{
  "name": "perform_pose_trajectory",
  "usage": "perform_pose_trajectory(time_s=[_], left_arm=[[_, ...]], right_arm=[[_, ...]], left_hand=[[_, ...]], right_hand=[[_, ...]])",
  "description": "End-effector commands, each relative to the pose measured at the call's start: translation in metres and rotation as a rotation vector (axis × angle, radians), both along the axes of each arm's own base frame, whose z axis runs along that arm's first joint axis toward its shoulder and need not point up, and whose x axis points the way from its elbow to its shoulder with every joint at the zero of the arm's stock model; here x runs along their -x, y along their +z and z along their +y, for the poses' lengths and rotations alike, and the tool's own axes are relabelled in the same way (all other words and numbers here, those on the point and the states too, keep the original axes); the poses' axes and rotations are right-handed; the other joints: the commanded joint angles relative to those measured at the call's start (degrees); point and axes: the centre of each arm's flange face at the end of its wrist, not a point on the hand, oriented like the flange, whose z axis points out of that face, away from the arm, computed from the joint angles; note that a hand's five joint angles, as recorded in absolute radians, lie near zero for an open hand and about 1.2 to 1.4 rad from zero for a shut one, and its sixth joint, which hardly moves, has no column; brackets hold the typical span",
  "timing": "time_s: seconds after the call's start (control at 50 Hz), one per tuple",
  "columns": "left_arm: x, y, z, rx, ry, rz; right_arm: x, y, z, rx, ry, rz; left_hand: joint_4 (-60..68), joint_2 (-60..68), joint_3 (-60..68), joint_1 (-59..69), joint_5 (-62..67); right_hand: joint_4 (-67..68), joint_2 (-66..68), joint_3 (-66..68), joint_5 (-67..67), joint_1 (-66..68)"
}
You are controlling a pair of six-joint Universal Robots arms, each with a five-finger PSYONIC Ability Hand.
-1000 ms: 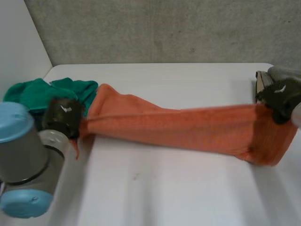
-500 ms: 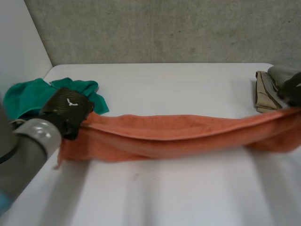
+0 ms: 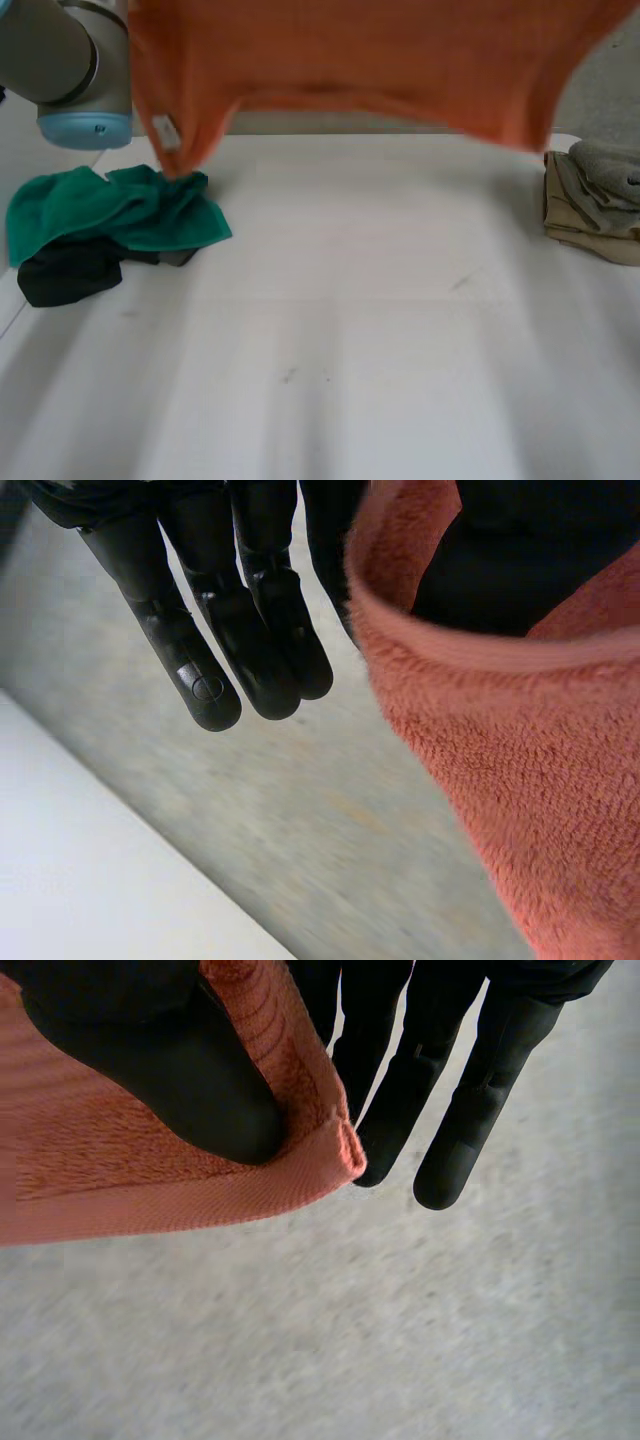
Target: Fold the laundry.
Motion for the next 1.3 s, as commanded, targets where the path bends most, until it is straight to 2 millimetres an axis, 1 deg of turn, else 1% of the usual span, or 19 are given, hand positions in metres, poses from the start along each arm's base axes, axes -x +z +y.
perform_pose_trajectory(time_s=[0.02, 0.12, 0.2, 0.22, 0.3, 0.32, 0.42, 0.44, 0.5, 0.54, 0.64, 0.78, 0.82, 0.9, 0.94, 1.02, 1.1, 1.18, 1.3], left_arm=[[-0.005, -0.041, 0.001, -0.171, -0.023, 0.006], [-0.009, -0.107, 0.01, -0.372, -0.059, -0.023], [-0.006, -0.157, 0.018, -0.474, -0.083, -0.071], [-0.007, -0.166, 0.02, -0.49, -0.085, -0.081], [-0.007, -0.212, 0.03, -0.577, -0.103, -0.125], [-0.008, -0.231, 0.033, -0.62, -0.107, -0.143], [-0.014, -0.274, 0.05, -0.744, -0.106, -0.188], [-0.018, -0.286, 0.059, -0.786, -0.103, -0.206], [-0.023, -0.298, 0.073, -0.839, -0.1, -0.225], [-0.029, -0.303, 0.09, -0.881, -0.095, -0.245], [-0.049, -0.287, 0.13, -0.904, -0.068, -0.309], [-0.08, -0.279, 0.219, -1.026, -0.058, -0.493], [-0.086, -0.279, 0.248, -1.082, -0.079, -0.545], [-0.09, -0.278, 0.273, -1.143, -0.117, -0.583], [-0.089, -0.277, 0.274, -1.146, -0.124, -0.591], [-0.076, -0.267, 0.25, -1.069, -0.124, -0.562], [-0.053, -0.264, 0.202, -0.983, -0.113, -0.533], [-0.033, -0.266, 0.16, -0.916, -0.101, -0.505], [-0.01, -0.278, 0.113, -0.865, -0.099, -0.484]], right_arm=[[-0.003, -0.026, 0.005, -0.107, 0.043, -0.022], [-0.003, -0.065, 0.005, -0.243, 0.052, 0.006], [-0.004, -0.114, 0.007, -0.407, 0.079, 0.029], [-0.004, -0.137, 0.008, -0.479, 0.086, 0.034], [-0.003, -0.174, 0.013, -0.614, 0.083, 0.045], [-0.002, -0.195, 0.018, -0.702, 0.08, 0.053], [0.002, -0.224, 0.036, -0.88, 0.074, 0.06], [0.004, -0.234, 0.048, -0.959, 0.073, 0.068], [0.017, -0.248, 0.062, -1.076, 0.052, 0.076], [0.028, -0.247, 0.071, -1.122, 0.03, 0.072], [0.056, -0.216, 0.106, -1.181, -0.033, 0.127], [0.105, -0.208, 0.166, -1.382, -0.155, 0.339], [0.112, -0.208, 0.175, -1.413, -0.17, 0.368], [0.12, -0.208, 0.178, -1.425, -0.172, 0.323], [0.119, -0.208, 0.177, -1.413, -0.159, 0.315], [0.119, -0.209, 0.164, -1.344, -0.136, 0.313], [0.116, -0.221, 0.133, -1.262, -0.138, 0.302], [0.095, -0.228, 0.107, -1.185, -0.113, 0.29], [0.08, -0.233, 0.071, -1.087, -0.118, 0.286]], left_hand=[[11.13, 11.32, 11.62, 13.57, 13.97], [11.13, 11.32, 11.62, 13.57, 13.97], [11.13, 11.32, 11.62, 13.57, 13.97], [11.13, 11.32, 11.62, 13.57, 13.97], [11.13, 11.32, 11.62, 13.57, 13.97], [11.13, 11.32, 11.62, 13.57, 13.97], [11.13, 11.32, 11.62, 13.57, 13.97], [11.13, 11.32, 11.62, 13.57, 13.97], [11.13, 11.32, 11.62, 13.57, 13.97], [11.13, 11.32, 11.62, 13.57, 13.97], [11.13, 11.32, 11.62, 13.57, 13.97], [11.13, 11.32, 11.62, 13.57, 13.97], [11.13, 11.32, 11.62, 13.57, 13.97], [11.13, 11.32, 11.62, 13.57, 13.97], [11.13, 11.32, 11.62, 13.57, 13.97], [11.13, 11.32, 11.62, 13.57, 13.97], [11.13, 11.32, 11.62, 13.57, 13.97], [11.13, 11.32, 11.62, 13.57, 13.97], [11.13, 11.32, 11.62, 13.57, 13.97]], right_hand=[[11.23, 11.94, 11.43, 10.69, 14.95], [11.23, 11.94, 11.43, 10.69, 14.95], [11.23, 11.94, 11.43, 10.69, 14.95], [11.23, 11.94, 11.43, 10.69, 14.95], [11.23, 11.94, 11.43, 10.69, 14.95], [11.23, 11.94, 11.43, 10.69, 14.95], [11.23, 11.94, 11.43, 10.69, 14.95], [11.23, 11.94, 11.43, 10.69, 14.95], [11.23, 11.94, 11.43, 10.69, 14.95], [11.23, 11.94, 11.43, 10.69, 14.95], [11.23, 11.94, 11.43, 10.69, 14.95], [11.23, 11.94, 11.43, 10.69, 14.95], [11.23, 11.94, 11.43, 10.69, 14.95], [11.23, 11.94, 11.43, 10.69, 14.95], [11.23, 11.94, 11.43, 10.69, 14.95], [11.23, 11.94, 11.43, 10.69, 14.95], [11.23, 11.94, 11.43, 10.69, 14.95], [11.23, 11.94, 11.43, 10.69, 14.95], [11.23, 11.94, 11.43, 10.69, 14.95]])
